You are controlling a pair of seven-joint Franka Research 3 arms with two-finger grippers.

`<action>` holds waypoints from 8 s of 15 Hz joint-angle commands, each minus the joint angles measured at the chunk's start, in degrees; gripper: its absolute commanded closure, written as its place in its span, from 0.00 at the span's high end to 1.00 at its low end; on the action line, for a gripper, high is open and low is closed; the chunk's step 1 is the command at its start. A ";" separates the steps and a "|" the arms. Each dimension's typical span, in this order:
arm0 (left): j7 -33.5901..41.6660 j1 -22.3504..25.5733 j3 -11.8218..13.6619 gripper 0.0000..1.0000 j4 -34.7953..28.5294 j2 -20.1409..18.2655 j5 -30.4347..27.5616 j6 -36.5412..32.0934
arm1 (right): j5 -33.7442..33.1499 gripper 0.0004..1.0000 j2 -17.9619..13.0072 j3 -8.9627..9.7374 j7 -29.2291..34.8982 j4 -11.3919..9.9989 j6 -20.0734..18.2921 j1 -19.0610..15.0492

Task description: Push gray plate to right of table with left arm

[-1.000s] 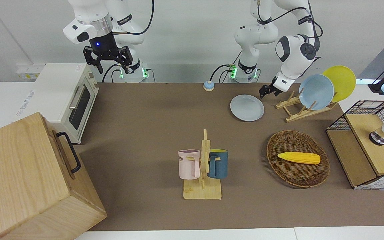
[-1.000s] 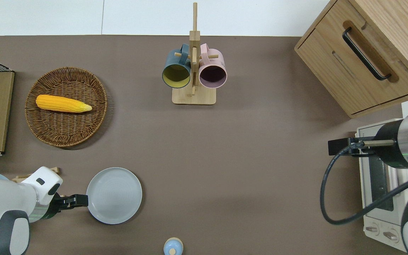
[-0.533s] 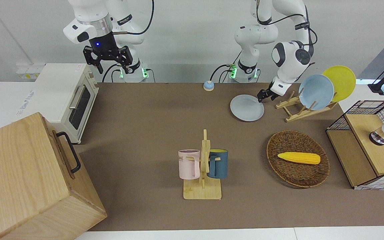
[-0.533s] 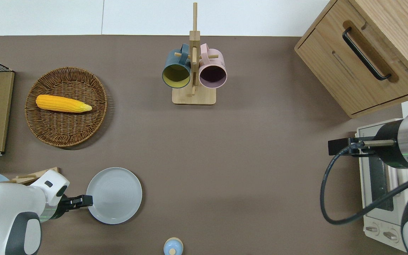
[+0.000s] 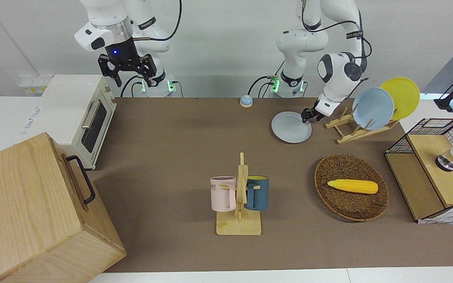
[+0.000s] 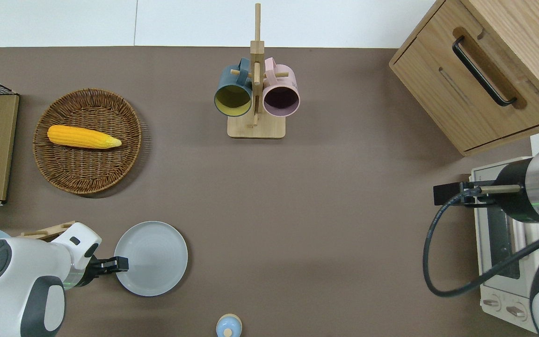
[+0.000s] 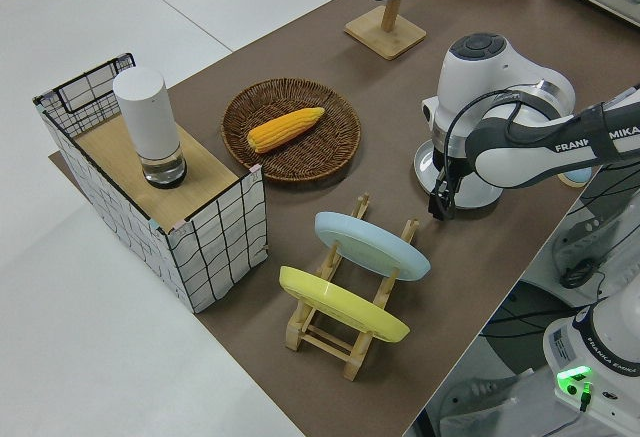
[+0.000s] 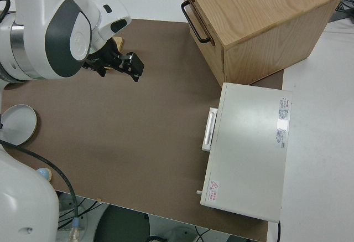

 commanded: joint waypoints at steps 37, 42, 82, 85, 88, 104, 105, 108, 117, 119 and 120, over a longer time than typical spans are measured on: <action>-16.34 -6.95 -8.45 0.00 -0.80 3.21 -9.87 6.36 | 1.24 1.00 -1.57 0.91 0.59 -1.56 0.01 -1.68; -22.14 -9.94 -10.47 0.00 -0.80 3.56 -11.54 7.58 | 1.24 1.00 -1.57 0.91 0.59 -1.56 0.01 -1.68; -58.28 -31.04 -23.74 0.00 15.02 25.88 -24.11 32.20 | 1.24 1.00 -1.57 0.91 0.59 -1.56 0.01 -1.68; -59.77 -31.57 -23.74 0.00 17.48 27.55 -24.12 32.20 | 1.24 1.00 -1.57 0.91 0.59 -1.56 0.01 -1.68; -59.69 -31.57 -23.65 0.00 17.48 27.47 -23.85 32.20 | 1.24 1.00 -1.57 0.91 0.59 -1.56 0.01 -1.68; -54.95 -26.31 -23.30 0.99 17.48 16.14 -23.24 16.39 | 1.24 1.00 -1.57 0.91 0.59 -1.56 0.01 -1.68; -53.46 -25.52 -23.13 0.99 17.57 15.52 -23.24 14.99 | 1.24 1.00 -1.57 0.91 0.59 -1.56 0.01 -1.68; -45.30 -24.63 -17.61 0.99 20.37 14.46 -22.63 6.13 | 1.24 1.00 -1.57 0.91 0.59 -1.56 0.01 -1.68; -23.42 -13.13 -9.24 0.99 33.13 12.97 -9.62 -21.75 | 1.24 1.00 -1.57 0.91 0.59 -1.56 0.01 -1.68; -17.18 -9.53 -9.15 0.99 33.92 12.53 -6.64 -23.61 | 1.24 1.00 -1.57 0.91 0.59 -1.56 0.01 -1.68; -14.62 -8.55 -8.20 0.99 34.53 12.35 -5.15 -23.87 | 1.24 1.00 -1.57 0.91 0.59 -1.56 0.01 -1.68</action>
